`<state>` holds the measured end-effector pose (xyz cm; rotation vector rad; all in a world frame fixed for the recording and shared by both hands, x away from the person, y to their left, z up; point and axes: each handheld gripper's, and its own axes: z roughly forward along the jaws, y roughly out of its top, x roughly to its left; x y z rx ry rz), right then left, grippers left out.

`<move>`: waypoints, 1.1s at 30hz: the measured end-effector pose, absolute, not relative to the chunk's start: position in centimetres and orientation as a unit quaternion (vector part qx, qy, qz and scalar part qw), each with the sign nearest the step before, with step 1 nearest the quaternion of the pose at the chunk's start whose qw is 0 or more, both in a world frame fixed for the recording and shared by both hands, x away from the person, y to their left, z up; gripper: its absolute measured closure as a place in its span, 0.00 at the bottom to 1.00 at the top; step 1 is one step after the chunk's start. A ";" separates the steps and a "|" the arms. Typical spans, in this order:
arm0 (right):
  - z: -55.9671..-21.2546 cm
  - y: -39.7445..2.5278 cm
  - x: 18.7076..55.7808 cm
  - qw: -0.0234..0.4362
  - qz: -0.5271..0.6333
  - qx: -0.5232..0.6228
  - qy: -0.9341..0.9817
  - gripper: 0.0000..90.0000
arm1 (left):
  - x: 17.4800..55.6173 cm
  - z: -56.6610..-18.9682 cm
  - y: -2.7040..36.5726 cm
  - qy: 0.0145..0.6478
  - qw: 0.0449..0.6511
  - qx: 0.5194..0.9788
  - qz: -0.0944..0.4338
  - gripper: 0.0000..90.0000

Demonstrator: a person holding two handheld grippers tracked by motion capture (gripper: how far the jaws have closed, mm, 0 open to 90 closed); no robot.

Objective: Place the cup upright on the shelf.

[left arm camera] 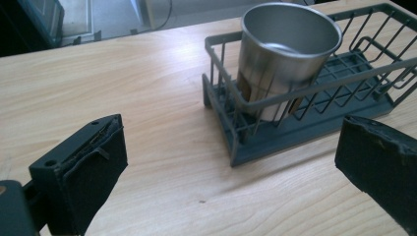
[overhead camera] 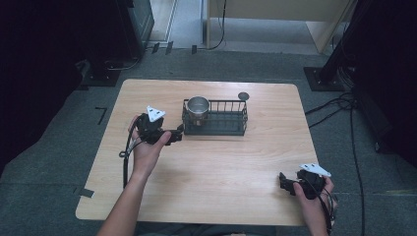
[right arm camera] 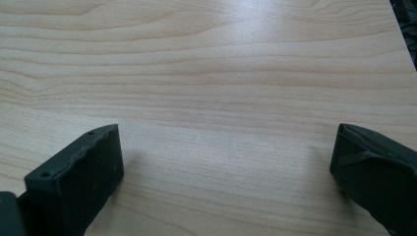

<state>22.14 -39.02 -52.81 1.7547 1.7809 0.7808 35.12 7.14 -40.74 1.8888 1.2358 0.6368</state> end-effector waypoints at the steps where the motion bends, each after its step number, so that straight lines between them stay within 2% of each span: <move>1: -52.8 -39.0 22.1 0.258 0.288 0.647 0.657 0.00 | 34.8 -41.0 7.5 0.487 0.386 0.741 0.253 0.00; 33: -52.8 -39.0 22.1 0.258 0.288 0.647 0.657 0.00 | 30.8 -46.5 14.7 0.544 0.345 0.720 0.258 0.00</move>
